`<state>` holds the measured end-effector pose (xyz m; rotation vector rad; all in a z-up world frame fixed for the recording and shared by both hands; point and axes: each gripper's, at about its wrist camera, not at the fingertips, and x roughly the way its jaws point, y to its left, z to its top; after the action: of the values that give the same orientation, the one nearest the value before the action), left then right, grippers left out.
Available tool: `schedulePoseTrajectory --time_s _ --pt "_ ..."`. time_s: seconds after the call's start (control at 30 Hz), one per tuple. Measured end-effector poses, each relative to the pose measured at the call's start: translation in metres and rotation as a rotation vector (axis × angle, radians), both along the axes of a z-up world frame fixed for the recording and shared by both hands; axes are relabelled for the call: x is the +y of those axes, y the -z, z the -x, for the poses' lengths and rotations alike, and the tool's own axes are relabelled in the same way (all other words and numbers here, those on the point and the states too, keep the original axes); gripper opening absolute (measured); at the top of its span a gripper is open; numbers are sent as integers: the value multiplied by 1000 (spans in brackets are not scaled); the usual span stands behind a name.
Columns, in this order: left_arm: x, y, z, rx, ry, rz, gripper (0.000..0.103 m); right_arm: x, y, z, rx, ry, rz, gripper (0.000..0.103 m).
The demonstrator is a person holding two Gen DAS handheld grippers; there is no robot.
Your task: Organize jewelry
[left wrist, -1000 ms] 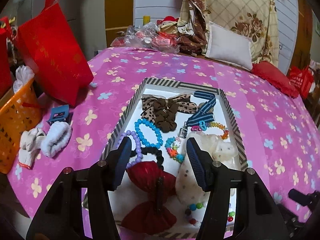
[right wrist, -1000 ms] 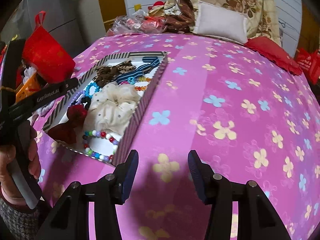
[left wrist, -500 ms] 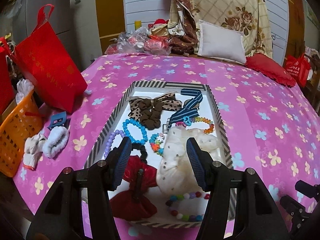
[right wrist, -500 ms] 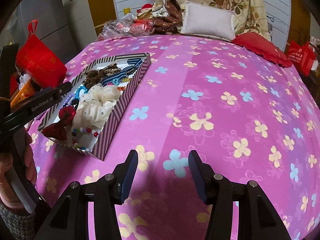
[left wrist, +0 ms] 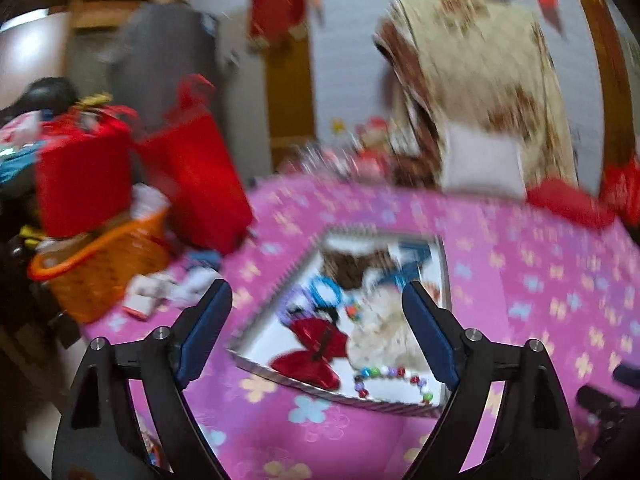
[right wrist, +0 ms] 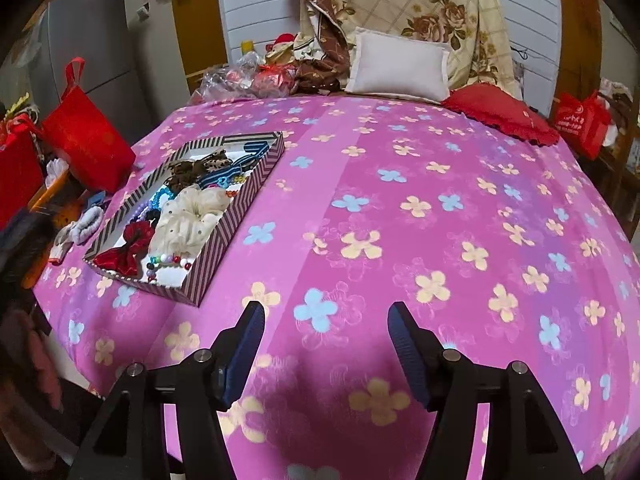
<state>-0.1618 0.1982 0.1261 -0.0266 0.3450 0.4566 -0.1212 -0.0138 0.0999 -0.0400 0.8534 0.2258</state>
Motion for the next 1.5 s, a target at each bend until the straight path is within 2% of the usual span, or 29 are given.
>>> schedulePoseTrajectory --time_s 0.03,0.13,0.23,0.43,0.6,0.67,0.8,1.03,1.5 --pt "-1 -5 11 -30 -22 -14 100 0 -1 4 -3 -2 1 62" --pt "-4 -23 42 -75 -72 -53 103 0 -4 17 -24 -12 7 62" --pt "-5 -35 63 -47 -66 -36 103 1 -8 30 -34 -16 9 62" --pt "7 -40 81 61 -15 60 103 14 -19 52 -31 -21 -11 62" --pt "13 -38 90 161 19 72 103 47 -28 77 -82 -82 39 63" --pt "16 -38 97 182 22 56 103 57 -31 83 -84 -92 43 69" --pt "27 -35 109 210 29 52 103 70 -32 91 -52 -100 37 72" --pt "43 -25 120 247 65 126 103 85 -25 101 -12 -92 78 72" --pt "40 -10 116 313 111 117 103 94 -13 104 26 -95 89 72"
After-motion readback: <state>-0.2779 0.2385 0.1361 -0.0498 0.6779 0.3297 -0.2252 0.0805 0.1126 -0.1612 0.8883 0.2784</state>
